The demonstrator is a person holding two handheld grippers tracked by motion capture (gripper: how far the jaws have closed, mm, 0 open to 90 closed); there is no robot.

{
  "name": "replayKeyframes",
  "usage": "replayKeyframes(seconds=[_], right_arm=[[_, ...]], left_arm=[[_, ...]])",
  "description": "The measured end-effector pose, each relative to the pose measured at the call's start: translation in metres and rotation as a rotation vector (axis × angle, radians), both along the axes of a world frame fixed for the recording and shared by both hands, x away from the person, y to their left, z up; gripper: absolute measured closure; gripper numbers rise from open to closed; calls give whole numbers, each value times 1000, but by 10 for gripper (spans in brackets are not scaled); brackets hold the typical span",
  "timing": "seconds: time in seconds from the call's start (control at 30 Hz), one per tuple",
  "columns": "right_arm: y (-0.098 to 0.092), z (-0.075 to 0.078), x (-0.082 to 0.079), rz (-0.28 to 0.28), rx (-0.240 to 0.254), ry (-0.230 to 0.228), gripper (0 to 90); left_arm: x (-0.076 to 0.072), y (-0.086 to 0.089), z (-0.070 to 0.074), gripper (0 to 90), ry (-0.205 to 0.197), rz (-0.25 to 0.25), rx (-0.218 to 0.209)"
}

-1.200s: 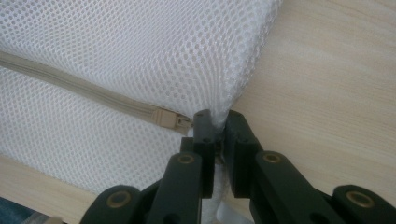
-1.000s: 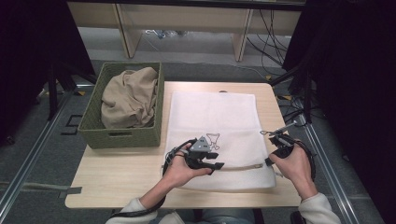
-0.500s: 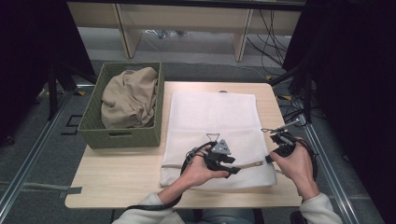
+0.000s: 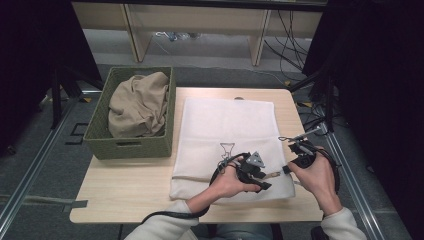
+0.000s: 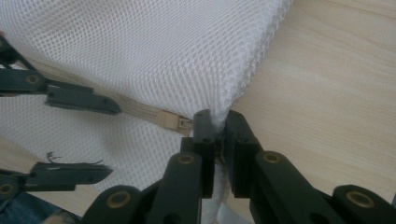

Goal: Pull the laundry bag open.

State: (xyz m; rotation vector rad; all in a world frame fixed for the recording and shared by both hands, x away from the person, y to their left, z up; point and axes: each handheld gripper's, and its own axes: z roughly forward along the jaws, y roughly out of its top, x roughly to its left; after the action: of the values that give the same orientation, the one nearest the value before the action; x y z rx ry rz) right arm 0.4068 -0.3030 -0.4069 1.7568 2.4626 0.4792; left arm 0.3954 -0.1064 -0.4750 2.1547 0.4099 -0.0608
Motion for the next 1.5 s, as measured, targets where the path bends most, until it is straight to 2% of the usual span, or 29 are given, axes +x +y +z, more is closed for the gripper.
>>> replayKeyframes(seconds=[0.1,0.17,0.23,0.27,0.3,0.37,0.43,0.47,0.53,0.63,0.73,0.77,0.9,0.97,1.0,1.07,1.13,1.3,1.5], right_arm=[[1,0,0,3,0,-2,847],[4,3,-2,-34,0,30,848],[4,4,-3,-35,7,27,848],[4,3,-2,-9,-2,4,848],[6,3,-3,-29,2,8,848],[8,4,-3,-20,0,1,848],[9,5,-4,-29,8,14,849],[8,5,-4,-13,11,14,849],[10,6,-5,-38,11,17,849],[8,6,-4,-11,17,13,849],[9,6,-5,-16,19,0,849],[6,5,-3,25,14,-30,850],[7,7,-4,4,24,-9,850],[7,5,-4,9,18,-16,850],[7,4,-3,31,23,-31,850],[9,4,-4,16,22,-11,851],[10,3,-4,18,21,-10,850],[10,3,-4,17,25,-11,851],[10,4,-4,35,36,-22,851]], left_arm=[[2,-4,-1,545,0,-3,6],[4,-7,-1,539,5,5,16],[4,-9,-2,539,14,6,16],[4,-11,-2,536,21,4,20],[6,-13,-2,534,10,-10,31],[6,-16,-2,531,17,-13,36],[6,-18,-1,529,25,-10,31],[7,-19,-1,529,24,-10,32],[8,-20,-1,526,26,-12,36],[9,-20,-2,523,39,3,47],[10,-20,-2,516,39,16,56],[11,-19,-2,514,42,20,58],[12,-19,-3,512,51,21,55],[12,-21,-4,509,46,23,68],[12,-21,-4,507,46,23,68],[11,-23,-3,505,56,30,61],[11,-24,-3,499,46,22,65],[12,-24,-4,499,58,31,60],[14,-23,-3,474,40,46,70]])
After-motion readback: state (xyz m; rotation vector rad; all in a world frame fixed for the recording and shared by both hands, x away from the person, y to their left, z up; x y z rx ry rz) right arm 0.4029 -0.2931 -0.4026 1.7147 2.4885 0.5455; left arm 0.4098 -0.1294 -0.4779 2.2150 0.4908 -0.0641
